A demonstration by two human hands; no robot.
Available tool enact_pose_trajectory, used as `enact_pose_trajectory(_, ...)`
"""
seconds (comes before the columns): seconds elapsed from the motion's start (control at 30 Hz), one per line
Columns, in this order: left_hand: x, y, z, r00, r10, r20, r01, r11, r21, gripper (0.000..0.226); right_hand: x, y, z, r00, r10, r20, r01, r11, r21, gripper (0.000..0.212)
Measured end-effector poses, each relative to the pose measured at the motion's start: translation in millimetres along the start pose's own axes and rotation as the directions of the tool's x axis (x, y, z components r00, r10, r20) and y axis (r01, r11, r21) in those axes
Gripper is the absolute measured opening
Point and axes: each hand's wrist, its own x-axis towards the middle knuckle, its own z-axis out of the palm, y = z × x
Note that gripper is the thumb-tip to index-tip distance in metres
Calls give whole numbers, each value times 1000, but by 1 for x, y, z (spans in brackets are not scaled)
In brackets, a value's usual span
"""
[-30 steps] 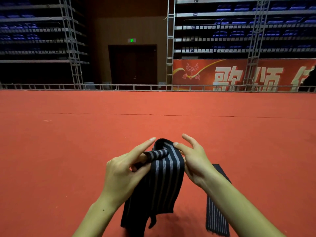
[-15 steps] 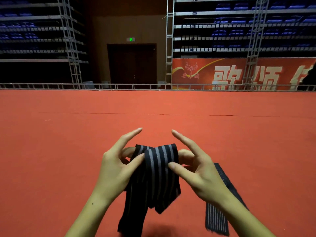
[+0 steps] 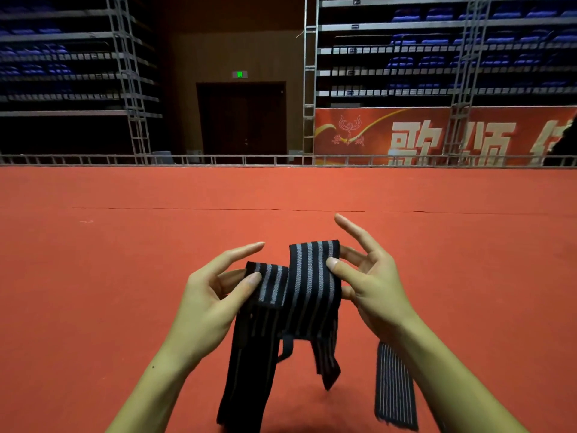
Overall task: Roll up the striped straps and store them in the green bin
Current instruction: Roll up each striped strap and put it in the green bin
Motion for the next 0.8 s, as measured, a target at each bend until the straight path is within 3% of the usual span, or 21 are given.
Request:
enact_pose_trajectory(0.3, 0, 2, -1, 1000, 9, -8, -8, 1000, 16, 43, -6, 9, -12, 984, 136, 117, -142, 989, 49, 75)
enact_pose_trajectory(0.43, 1, -3, -2, 999, 40, -19, -36, 984, 177, 45, -6, 6, -13, 990, 107, 95, -94, 987, -129, 78)
enact_pose_trajectory(0.6, 0, -10, -3, 991, 133, -29, -106, 888, 448, 54, -2, 2, -11, 1000, 22, 11, -16, 913, -408, 82)
enact_pose_trajectory(0.8, -5, -1, 14, 979, 156, 128, -201, 813, 546, 61, -4, 8, 3, 993, -5, 116, 77, 775, -628, 90)
